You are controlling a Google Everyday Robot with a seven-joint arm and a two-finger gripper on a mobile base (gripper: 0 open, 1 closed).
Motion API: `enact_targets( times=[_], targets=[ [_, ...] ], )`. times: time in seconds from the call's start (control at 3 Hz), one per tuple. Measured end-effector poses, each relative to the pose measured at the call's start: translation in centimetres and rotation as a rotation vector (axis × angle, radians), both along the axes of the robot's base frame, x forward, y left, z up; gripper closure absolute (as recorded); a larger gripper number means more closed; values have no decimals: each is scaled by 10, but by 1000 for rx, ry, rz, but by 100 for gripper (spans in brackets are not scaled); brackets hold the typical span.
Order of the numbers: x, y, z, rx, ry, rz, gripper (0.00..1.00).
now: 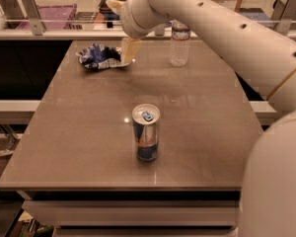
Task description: Pick blue chip bag
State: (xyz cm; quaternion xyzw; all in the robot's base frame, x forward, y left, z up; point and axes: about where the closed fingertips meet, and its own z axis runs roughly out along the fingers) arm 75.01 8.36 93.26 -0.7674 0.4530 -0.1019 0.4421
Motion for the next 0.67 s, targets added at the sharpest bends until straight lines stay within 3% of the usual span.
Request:
enact_targets(
  times=[0.67],
  targets=[
    [35,29,-11,-29,29,86,0]
  ],
)
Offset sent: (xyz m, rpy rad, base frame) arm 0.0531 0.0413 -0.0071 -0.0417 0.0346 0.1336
